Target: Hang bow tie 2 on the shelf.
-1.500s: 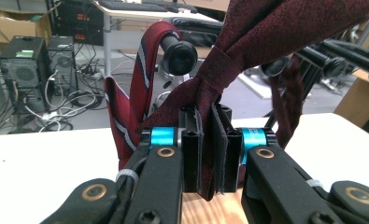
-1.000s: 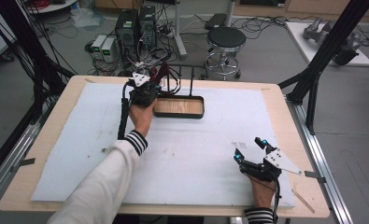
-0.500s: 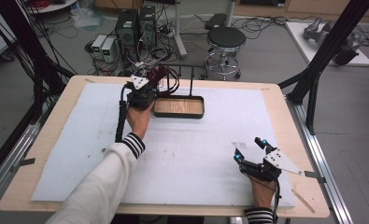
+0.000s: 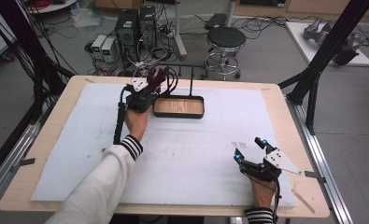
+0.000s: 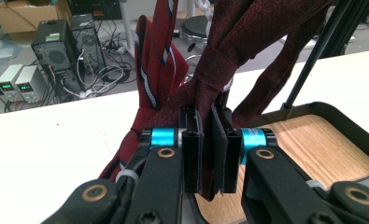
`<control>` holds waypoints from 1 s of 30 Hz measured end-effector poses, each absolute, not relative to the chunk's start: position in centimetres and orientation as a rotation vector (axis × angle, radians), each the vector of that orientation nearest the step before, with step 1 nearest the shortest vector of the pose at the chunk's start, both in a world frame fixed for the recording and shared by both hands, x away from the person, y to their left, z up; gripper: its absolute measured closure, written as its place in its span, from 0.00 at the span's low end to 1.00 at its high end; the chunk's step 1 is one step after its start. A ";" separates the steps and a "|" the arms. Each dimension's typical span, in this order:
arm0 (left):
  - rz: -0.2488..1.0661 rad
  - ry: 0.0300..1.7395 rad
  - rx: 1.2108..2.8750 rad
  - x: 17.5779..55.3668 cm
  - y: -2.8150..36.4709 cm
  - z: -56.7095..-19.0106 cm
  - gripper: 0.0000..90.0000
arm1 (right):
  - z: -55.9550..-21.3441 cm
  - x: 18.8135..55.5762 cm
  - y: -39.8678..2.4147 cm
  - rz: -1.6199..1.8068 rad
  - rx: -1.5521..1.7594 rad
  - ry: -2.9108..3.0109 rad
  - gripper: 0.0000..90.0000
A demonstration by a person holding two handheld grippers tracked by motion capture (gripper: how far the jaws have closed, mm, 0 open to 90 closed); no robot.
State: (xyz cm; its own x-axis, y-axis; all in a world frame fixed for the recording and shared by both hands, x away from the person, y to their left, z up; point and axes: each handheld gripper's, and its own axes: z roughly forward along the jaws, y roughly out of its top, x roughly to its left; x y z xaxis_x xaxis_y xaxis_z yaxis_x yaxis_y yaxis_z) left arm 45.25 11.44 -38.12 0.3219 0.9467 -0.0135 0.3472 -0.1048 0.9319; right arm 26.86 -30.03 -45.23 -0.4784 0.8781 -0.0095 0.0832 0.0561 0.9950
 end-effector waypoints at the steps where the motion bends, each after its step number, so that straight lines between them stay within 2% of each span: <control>1: 0.796 1.188 1.646 45.3 11.5 -38.1 0.92 | -45.2 26.9 -30.0 1.492 0.975 1.658 0.13; 8: 0.787 1.172 1.655 45.2 11.6 -38.0 0.89 | -45.2 26.9 -30.0 1.490 0.973 1.659 0.13; 10: 0.773 1.140 1.671 45.1 11.6 -38.0 0.78 | -45.2 26.9 -30.0 1.491 0.975 1.658 0.13; 14: 0.757 1.104 1.712 45.0 11.5 -38.1 0.45 | -45.2 26.9 -30.0 1.490 0.974 1.659 0.13; 17: 0.741 1.068 1.714 44.6 11.5 -37.8 0.27 | -45.2 26.9 -30.0 1.489 0.971 1.659 0.13; 21: 0.748 0.987 1.700 43.3 12.0 -37.1 0.21 | -45.2 26.9 -30.0 1.486 0.967 1.659 0.13; 30: 0.786 0.820 1.682 40.3 15.3 -37.1 0.19 | -45.2 26.9 -30.0 1.485 0.962 1.661 0.13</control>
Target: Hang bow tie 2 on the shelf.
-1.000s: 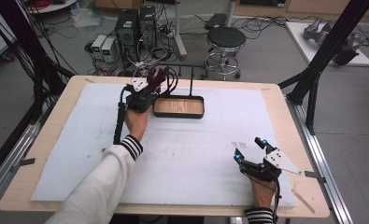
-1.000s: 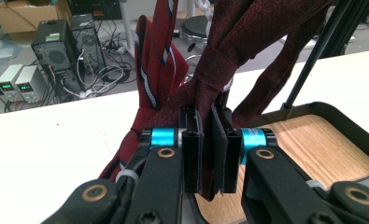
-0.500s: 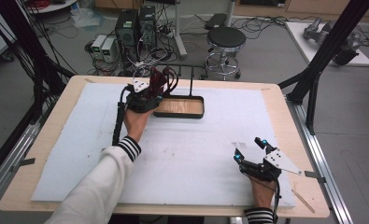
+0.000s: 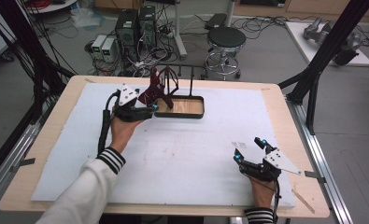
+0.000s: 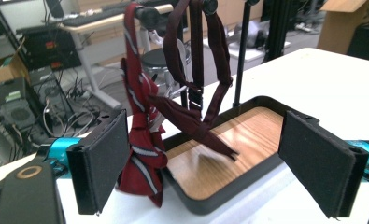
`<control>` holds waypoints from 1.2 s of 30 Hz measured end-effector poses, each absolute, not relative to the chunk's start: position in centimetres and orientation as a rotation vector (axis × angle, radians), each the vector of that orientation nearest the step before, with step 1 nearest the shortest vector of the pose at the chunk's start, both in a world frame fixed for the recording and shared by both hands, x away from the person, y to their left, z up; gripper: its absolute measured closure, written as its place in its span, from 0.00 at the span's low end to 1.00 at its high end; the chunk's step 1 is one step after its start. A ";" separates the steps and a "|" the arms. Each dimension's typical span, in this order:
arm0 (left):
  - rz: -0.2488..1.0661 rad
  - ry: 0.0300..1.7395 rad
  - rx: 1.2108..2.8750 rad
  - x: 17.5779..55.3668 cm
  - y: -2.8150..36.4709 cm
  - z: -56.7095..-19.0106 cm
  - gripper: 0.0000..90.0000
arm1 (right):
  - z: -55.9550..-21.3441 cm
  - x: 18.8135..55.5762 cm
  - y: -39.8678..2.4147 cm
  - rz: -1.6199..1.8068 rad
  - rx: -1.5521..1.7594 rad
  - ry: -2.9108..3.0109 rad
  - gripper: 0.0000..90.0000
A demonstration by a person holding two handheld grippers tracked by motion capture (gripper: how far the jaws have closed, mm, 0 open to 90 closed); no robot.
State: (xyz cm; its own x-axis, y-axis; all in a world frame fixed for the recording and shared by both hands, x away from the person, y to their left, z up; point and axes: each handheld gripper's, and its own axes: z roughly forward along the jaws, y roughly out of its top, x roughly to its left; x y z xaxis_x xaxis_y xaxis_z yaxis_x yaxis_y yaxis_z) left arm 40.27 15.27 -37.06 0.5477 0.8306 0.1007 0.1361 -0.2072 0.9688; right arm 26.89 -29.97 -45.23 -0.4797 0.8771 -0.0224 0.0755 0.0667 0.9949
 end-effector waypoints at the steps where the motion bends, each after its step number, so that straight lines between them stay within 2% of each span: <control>1: 0.783 0.802 1.678 39.9 15.7 -37.1 0.18 | -45.2 26.9 -30.0 1.485 0.964 1.662 0.13; 9: 0.797 0.646 1.641 36.1 19.4 -38.0 0.17 | -45.2 26.8 -29.9 1.483 0.970 1.660 0.13; 15: 0.744 0.554 1.572 32.6 23.0 -39.7 0.17 | -45.2 26.8 -30.0 1.489 0.968 1.654 0.13; 27: 0.676 0.591 1.523 28.3 28.2 -43.5 0.18 | -45.3 26.7 -30.0 1.494 0.964 1.644 0.13; 36: 0.688 0.623 1.465 27.3 28.9 -45.1 0.18 | -45.3 26.7 -30.1 1.495 0.963 1.641 0.13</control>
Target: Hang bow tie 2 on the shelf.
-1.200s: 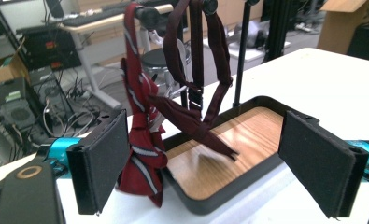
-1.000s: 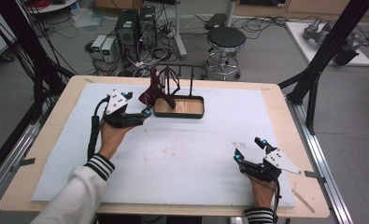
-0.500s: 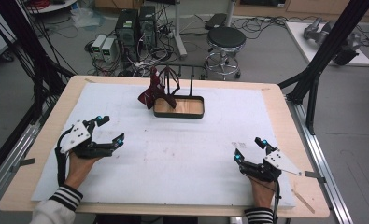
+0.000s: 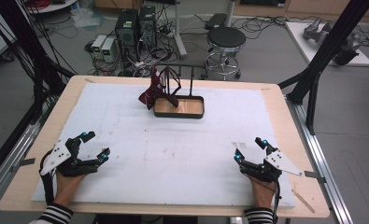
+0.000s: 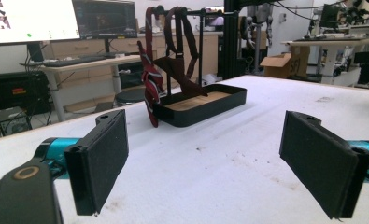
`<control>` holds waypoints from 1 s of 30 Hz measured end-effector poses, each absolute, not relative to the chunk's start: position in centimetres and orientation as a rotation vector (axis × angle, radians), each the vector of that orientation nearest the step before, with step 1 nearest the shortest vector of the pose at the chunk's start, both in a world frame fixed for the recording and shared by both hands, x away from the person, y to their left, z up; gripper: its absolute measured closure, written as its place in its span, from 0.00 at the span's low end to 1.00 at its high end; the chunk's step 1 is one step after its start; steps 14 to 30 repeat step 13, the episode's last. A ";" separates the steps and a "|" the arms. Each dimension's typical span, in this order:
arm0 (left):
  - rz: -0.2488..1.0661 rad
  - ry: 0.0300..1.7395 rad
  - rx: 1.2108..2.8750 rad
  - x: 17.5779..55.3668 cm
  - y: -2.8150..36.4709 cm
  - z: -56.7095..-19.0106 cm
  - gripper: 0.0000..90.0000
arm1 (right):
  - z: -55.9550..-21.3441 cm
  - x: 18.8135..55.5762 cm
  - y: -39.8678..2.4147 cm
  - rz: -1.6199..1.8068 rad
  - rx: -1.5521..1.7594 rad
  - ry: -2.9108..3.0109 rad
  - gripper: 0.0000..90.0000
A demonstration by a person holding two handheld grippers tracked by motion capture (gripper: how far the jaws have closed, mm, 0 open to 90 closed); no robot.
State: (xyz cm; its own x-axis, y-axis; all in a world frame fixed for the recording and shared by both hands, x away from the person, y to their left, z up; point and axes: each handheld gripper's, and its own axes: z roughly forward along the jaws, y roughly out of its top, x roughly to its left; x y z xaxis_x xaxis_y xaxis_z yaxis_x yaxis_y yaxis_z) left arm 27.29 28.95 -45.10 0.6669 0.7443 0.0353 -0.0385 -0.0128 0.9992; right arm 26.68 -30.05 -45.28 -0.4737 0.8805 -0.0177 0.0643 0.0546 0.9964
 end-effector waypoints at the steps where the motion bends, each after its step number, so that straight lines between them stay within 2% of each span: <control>1: 0.683 0.629 1.458 27.3 28.9 -45.4 0.18 | -45.3 26.7 -30.1 1.496 0.960 1.640 0.13; 30: 0.673 0.653 1.423 27.3 29.3 -45.6 0.18 | -45.3 26.6 -30.1 1.505 0.967 1.633 0.13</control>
